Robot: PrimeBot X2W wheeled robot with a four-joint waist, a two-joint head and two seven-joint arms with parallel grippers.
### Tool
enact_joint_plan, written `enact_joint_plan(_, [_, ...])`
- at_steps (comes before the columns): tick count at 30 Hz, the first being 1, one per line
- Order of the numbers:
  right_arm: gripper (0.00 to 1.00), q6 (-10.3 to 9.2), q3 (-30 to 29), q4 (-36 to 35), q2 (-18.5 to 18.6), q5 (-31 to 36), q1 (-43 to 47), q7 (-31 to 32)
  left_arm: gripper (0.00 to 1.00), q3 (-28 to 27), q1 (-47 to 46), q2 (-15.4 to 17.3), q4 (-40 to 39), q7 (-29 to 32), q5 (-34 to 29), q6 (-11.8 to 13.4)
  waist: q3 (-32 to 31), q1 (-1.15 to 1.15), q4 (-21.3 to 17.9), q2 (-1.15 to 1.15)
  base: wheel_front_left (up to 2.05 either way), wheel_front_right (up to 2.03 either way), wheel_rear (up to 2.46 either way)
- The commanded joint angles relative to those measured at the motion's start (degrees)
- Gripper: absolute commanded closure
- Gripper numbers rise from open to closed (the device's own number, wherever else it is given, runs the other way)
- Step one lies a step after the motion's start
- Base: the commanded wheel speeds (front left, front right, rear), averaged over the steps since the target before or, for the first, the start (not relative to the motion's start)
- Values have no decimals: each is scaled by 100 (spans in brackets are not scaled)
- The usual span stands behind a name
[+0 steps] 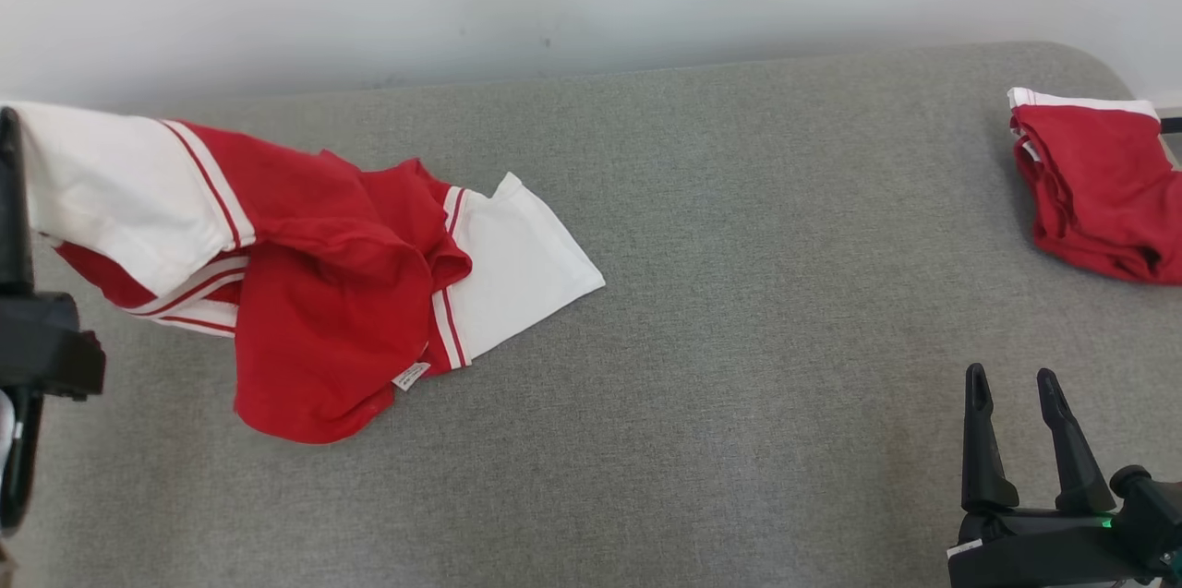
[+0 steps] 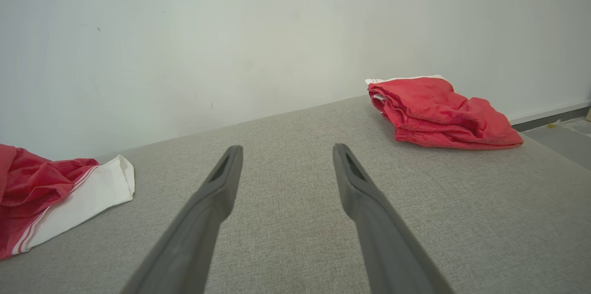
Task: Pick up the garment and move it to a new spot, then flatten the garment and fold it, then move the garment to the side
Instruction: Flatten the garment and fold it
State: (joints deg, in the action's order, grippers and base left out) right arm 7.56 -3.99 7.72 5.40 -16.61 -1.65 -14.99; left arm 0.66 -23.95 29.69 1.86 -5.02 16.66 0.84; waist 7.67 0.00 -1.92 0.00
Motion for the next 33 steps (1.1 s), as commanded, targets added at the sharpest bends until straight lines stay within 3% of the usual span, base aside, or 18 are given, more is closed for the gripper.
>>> enact_joint_plan(1, [0,-17,-16,1,-17,16,5,-26,100,-33,-35,71,-116,47,1,18,-2,0,-14,0,0,0,0])
enact_joint_plan(7, [0,-17,-17,26,-25,-6,-13,-26,100,-133,-495,425,-528,319,-109,5,-4,0,-81,0,0,0,0])
enact_joint_plan(11, [0,-17,-52,7,-28,-2,-13,-26,100,-310,-1122,961,-643,515,-156,-185,33,0,-183,0,0,0,0])
enact_joint_plan(15, [0,-17,-75,28,-42,-40,-50,-26,100,-100,-1525,1046,-752,708,-110,-353,83,0,-228,0,0,0,0])
enact_joint_plan(22, [0,-17,27,92,-72,-50,-172,-26,100,675,-1644,378,-472,644,-104,-416,155,0,-317,0,0,0,0])
enact_joint_plan(33, [0,-17,45,94,-30,-64,-374,-26,100,2172,-1633,-1227,775,34,-236,-505,360,0,-822,0,0,0,0])
